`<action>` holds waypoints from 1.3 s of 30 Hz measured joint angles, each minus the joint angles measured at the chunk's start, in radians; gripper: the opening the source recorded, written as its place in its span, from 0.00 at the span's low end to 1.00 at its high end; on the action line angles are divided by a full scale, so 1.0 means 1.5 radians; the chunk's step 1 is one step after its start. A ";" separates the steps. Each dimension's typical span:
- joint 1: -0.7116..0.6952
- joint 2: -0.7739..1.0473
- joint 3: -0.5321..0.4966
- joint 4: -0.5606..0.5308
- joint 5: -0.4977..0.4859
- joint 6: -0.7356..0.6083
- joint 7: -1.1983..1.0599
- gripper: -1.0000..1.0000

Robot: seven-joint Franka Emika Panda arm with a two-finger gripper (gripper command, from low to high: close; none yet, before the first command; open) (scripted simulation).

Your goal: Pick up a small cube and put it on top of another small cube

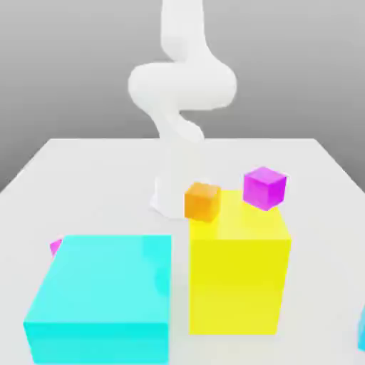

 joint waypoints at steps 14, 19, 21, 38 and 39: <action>0.086 0.342 0.090 0.032 -0.054 0.081 -0.113 0.50; 0.127 0.463 0.120 0.043 -0.079 0.109 -0.148 0.50; 0.146 0.512 0.127 0.047 -0.089 0.120 -0.163 0.50; 0.241 0.846 0.136 0.091 -0.176 0.246 -0.207 0.00; 0.241 0.846 0.136 0.091 -0.176 0.245 -0.208 0.00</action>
